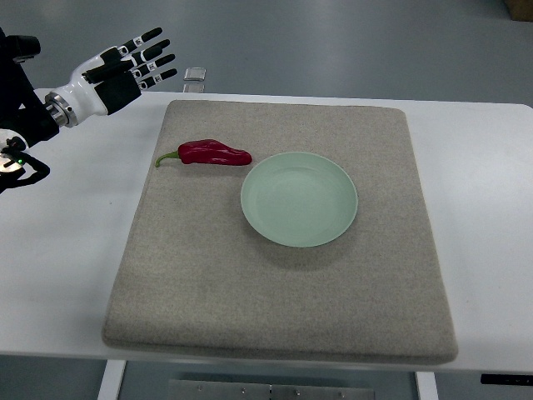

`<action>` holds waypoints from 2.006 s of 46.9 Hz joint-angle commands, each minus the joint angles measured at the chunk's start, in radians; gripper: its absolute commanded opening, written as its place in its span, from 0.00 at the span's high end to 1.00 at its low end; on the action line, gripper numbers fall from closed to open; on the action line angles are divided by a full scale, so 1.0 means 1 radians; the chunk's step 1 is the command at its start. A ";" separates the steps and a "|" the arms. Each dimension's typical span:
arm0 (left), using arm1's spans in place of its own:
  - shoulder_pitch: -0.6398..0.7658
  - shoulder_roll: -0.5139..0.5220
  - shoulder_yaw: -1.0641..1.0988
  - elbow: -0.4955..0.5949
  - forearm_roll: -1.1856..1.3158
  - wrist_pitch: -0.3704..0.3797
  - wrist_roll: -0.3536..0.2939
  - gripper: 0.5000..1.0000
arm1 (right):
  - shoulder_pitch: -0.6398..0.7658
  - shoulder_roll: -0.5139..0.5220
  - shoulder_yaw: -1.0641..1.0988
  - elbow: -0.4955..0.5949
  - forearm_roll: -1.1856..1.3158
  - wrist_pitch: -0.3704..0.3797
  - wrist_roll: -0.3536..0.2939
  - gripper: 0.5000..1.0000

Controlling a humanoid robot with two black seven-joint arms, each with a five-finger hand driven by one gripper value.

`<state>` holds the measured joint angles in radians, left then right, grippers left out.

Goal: Place red pepper on plate with left hand
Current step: 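Reach the left hand down toward the red pepper beside the plate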

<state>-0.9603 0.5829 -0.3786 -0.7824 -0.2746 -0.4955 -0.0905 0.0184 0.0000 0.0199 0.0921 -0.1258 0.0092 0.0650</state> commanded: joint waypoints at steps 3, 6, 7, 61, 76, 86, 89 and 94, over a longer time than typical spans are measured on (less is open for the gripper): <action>0.000 0.000 0.001 0.000 0.000 -0.005 -0.002 0.01 | 0.000 0.000 0.000 0.000 0.000 0.000 -0.001 0.14; 0.000 0.000 0.001 0.000 0.002 -0.003 -0.002 0.01 | 0.000 0.000 0.000 0.000 0.000 0.000 0.001 0.14; 0.000 0.000 0.001 0.000 0.000 -0.002 -0.002 0.01 | 0.000 0.000 0.000 0.000 0.000 0.000 0.001 0.14; -0.100 0.005 0.056 0.000 1.307 0.230 -0.298 0.01 | 0.000 0.000 0.000 0.000 0.000 0.000 0.001 0.14; -0.160 -0.069 0.289 0.020 1.345 0.293 -0.296 0.01 | 0.000 0.000 0.000 0.000 0.000 0.000 0.001 0.14; -0.163 -0.130 0.336 0.089 1.347 0.339 -0.293 0.02 | 0.000 0.000 0.000 0.000 0.000 0.000 0.001 0.14; -0.164 -0.147 0.337 0.115 1.350 0.339 -0.293 0.02 | 0.000 0.000 0.000 0.000 0.000 0.000 -0.001 0.14; -0.164 -0.169 0.343 0.140 1.350 0.339 -0.293 0.03 | 0.000 0.000 0.000 0.000 0.000 0.000 -0.001 0.14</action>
<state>-1.1239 0.4250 -0.0396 -0.6537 1.0746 -0.1563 -0.3835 0.0185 0.0000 0.0199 0.0921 -0.1258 0.0092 0.0651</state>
